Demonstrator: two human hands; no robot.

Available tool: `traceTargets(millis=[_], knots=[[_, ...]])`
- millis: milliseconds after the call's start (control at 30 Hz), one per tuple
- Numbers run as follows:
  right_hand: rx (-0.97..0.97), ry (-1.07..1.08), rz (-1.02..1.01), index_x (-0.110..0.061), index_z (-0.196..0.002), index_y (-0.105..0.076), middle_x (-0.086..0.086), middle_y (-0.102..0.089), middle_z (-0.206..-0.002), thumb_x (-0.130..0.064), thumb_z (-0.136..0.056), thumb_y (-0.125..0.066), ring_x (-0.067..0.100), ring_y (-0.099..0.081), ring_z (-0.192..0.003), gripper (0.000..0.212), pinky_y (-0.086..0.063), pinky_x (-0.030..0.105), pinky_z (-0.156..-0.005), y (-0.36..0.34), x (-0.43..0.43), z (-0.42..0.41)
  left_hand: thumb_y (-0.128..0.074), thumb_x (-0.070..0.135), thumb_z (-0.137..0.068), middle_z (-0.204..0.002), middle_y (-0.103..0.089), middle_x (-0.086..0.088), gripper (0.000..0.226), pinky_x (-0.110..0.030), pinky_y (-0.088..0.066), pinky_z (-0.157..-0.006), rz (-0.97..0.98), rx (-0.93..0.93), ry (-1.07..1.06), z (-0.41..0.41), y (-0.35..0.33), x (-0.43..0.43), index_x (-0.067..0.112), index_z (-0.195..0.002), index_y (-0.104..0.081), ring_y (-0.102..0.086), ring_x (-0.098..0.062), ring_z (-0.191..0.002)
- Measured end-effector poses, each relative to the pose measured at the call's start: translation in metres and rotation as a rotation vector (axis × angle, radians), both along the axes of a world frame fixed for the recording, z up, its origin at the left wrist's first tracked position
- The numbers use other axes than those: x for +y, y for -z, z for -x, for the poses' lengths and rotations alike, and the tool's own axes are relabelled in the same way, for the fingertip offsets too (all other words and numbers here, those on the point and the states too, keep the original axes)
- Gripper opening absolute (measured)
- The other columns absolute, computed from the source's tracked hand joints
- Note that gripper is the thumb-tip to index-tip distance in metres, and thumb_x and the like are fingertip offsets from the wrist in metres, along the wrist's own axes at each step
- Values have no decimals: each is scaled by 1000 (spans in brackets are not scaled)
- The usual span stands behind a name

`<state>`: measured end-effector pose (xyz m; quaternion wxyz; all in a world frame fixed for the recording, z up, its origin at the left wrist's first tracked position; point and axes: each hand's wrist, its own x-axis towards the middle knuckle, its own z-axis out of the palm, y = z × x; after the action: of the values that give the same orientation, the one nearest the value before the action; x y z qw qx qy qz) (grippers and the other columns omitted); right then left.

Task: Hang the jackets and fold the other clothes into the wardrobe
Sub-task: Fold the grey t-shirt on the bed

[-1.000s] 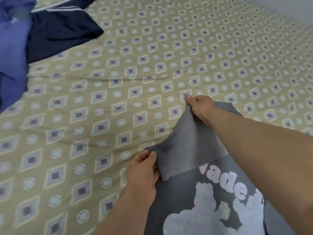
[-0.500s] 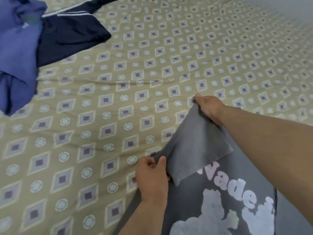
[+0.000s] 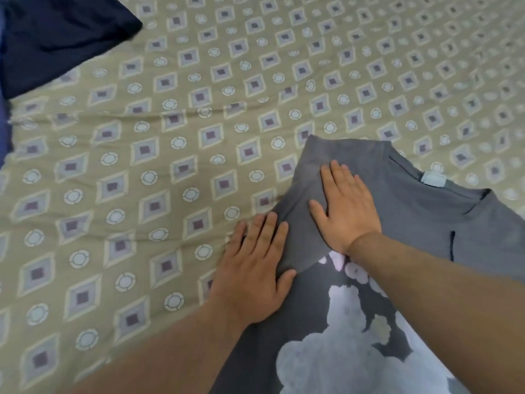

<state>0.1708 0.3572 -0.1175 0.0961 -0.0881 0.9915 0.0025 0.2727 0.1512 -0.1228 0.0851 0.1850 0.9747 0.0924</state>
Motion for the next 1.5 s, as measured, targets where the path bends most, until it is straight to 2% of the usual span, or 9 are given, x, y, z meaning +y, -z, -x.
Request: traceTargets(millis=[333,533,733,933,1033,1133,1200,1333,1500], knots=[[83,198,138,-13,-157,-16,7,-13,-165,-53,-99,-27,22,-8,-152,71,-1,37,-124,-1,-1,-21,-26,57,-94,-160,-23,-12,76,-49,-12,-117,75,45,13,4,6,-1,10,-154,-25,-25,-30,-148],[52,292,176,-11,-155,-25,10,-20,-163,-50,-95,-23,26,-15,-152,72,-4,40,-124,-6,19,-150,-16,59,-92,-163,-16,-11,79,-46,-7,-121,106,64,2,4,9,1,12,-156,-18,-16,-29,-150],[3,399,172,-19,-158,-5,-5,8,-162,-57,-98,-15,8,17,-148,71,11,32,-122,1,38,-279,-4,62,-90,-165,-6,-10,82,-45,-2,-123,156,67,-8,3,6,0,14,-158,-7,-5,-28,-151],[27,518,246,-19,-156,-11,0,-3,-162,-49,-98,-26,15,1,-151,68,5,35,-122,-3,37,-376,-13,56,-91,-162,-14,-20,83,-45,-9,-122,92,25,-119,-58,-2,-24,4,-155,-15,-13,-34,-149],[21,749,255,-15,-157,-12,5,-5,-163,-47,-97,-26,23,-6,-153,69,4,37,-124,-11,46,-428,-16,51,-92,-159,-21,-23,80,-47,-13,-120,125,-19,-186,-120,-5,-53,-1,-153,-21,-19,-36,-147],[18,1029,279,-8,-154,-29,13,-25,-161,-42,-98,-39,31,-24,-148,66,-16,42,-122,-21,55,-490,-17,47,-92,-155,-29,-25,78,-49,-19,-118,147,-60,-237,-172,-11,-79,-5,-149,-27,-26,-39,-143],[11,1162,289,-6,-144,-45,15,-45,-148,-35,-97,-53,35,-41,-135,57,-31,46,-112,-26,59,-526,-24,46,-89,-140,-44,-30,73,-54,-32,-106,125,-84,-303,-199,-17,-89,-6,-139,-40,-40,-46,-129],[-7,1468,628,-14,-88,-54,7,-56,-84,-31,-90,-62,27,-54,-76,18,-41,35,-67,-40,74,-554,-38,58,-81,-65,-56,-18,57,-44,-46,-62,-35,-156,-566,-231,-36,-101,5,-70,-53,-54,-40,-63],[-169,1469,936,-16,-61,-43,-10,-41,-51,-19,-92,-63,5,-34,-46,38,-31,28,-55,-50,98,-560,-63,35,-92,-70,-64,-5,28,-36,-39,-54,-172,-422,-597,-237,-46,-124,16,-73,-61,-57,-25,-63]])
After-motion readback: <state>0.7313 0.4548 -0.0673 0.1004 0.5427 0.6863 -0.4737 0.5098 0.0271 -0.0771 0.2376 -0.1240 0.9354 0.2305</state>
